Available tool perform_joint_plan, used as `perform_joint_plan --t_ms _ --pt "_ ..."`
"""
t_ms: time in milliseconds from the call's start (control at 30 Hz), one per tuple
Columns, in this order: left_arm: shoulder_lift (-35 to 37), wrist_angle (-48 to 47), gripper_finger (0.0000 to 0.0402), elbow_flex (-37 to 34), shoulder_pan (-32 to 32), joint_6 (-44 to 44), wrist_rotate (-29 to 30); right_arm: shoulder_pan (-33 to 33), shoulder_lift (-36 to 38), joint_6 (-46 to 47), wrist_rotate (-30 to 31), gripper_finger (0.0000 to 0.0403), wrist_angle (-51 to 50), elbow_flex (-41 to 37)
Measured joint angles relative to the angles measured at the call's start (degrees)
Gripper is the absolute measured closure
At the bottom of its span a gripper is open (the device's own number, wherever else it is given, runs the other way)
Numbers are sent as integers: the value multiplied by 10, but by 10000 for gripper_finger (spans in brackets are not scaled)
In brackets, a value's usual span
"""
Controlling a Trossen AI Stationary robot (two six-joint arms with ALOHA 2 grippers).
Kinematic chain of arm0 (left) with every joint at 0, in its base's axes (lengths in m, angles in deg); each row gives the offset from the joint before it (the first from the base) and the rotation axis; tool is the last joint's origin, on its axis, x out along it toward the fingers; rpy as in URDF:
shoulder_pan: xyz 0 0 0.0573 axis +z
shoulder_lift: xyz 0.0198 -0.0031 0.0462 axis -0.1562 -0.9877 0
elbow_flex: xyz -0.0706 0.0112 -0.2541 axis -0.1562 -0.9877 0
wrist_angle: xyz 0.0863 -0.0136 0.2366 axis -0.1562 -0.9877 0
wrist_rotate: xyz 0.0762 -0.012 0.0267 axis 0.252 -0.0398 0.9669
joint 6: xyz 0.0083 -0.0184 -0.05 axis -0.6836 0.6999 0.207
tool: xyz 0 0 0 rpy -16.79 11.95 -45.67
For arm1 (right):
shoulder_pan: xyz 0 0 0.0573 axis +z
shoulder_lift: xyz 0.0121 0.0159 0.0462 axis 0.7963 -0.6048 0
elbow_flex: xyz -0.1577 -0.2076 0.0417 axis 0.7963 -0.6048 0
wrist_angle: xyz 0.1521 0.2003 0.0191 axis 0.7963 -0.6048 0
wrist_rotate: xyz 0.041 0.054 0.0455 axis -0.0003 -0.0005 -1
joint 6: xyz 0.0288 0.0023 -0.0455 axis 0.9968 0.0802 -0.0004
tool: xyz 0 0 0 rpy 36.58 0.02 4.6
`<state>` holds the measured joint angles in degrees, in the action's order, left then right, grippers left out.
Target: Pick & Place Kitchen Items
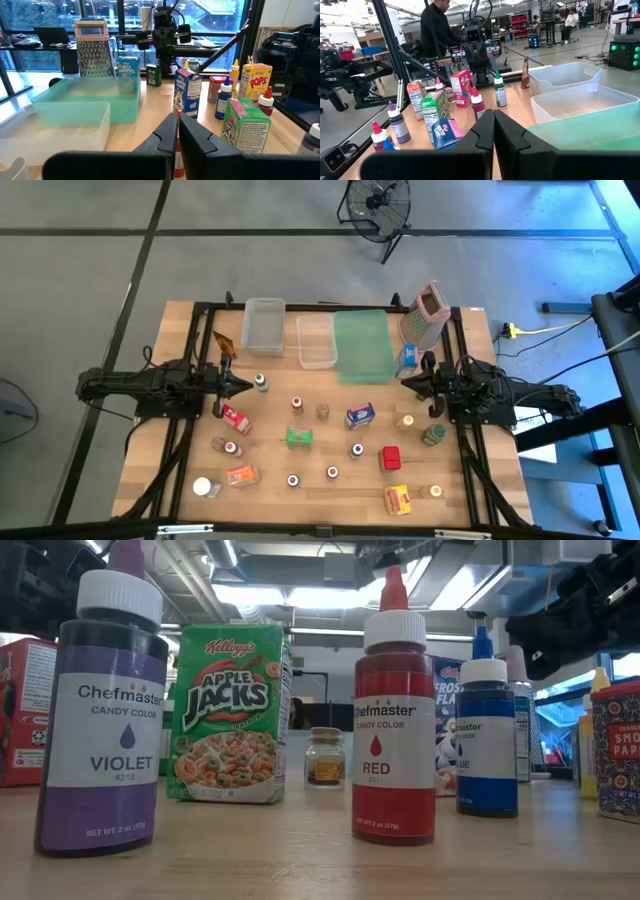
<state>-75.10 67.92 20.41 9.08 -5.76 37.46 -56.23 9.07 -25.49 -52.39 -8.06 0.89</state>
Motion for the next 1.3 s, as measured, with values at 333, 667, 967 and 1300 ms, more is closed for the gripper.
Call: perform_joint_plan --t_ms 333,667,967,1300 --pt "0 0 389 0 0 0 0 0 0 0 0 394 0 0" --pt "0 0 389 0 0 0 0 0 0 0 0 394 0 0" --pt "0 0 389 0 0 0 0 0 0 0 0 394 0 0" --pt "0 0 391 0 0 -20 8 0 0 0 0 394 0 0"
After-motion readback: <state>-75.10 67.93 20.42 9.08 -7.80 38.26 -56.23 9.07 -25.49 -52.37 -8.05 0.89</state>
